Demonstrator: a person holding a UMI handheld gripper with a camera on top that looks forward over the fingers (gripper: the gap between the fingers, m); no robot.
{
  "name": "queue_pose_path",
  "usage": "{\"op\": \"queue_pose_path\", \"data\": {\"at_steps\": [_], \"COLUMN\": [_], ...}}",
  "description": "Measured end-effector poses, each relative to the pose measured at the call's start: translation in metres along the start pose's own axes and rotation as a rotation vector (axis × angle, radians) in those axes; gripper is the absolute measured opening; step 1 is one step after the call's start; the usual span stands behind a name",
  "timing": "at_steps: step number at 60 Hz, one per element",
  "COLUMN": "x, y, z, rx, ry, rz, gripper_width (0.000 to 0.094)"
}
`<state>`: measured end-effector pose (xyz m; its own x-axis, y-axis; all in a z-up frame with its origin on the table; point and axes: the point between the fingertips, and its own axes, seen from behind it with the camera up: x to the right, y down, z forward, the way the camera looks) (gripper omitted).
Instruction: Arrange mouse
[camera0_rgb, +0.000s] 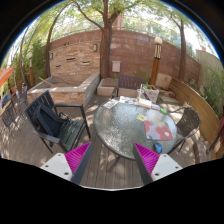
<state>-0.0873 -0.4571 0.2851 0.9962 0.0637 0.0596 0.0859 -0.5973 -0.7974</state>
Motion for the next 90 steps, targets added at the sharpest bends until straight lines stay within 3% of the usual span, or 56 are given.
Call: {"op": "queue_pose_path", "data": {"at_steps": [19,29,32,41,56,61,69,82,90], "x": [0.046,0.137,0.168,0.252,0.301,0.304,0.305,0.304,0.293], "y": [0.066,0.140,0.136,0.152,0.156,0.160,0.163,0.163,0.144], "z": [0.049,0.076,0.101,0.168,0.286,0.308,0.318,0.317,0.301], "rx": [-0.113,-0.191,-0.207,-0.159,-0.135,-0.152,-0.148,-0.163,-0.160], "ry": [0.031,0.117,0.150,0.204,0.128,0.101,0.060,0.059,0.049], "rz": [0.045,0.071,0.075,0.076,0.091,0.101,0.117,0.070,0.064], "gripper_width": [0.0846,0.0847,0.0849,0.0847,0.0834,0.0766,0.0521,0.0378,0.0378]}}
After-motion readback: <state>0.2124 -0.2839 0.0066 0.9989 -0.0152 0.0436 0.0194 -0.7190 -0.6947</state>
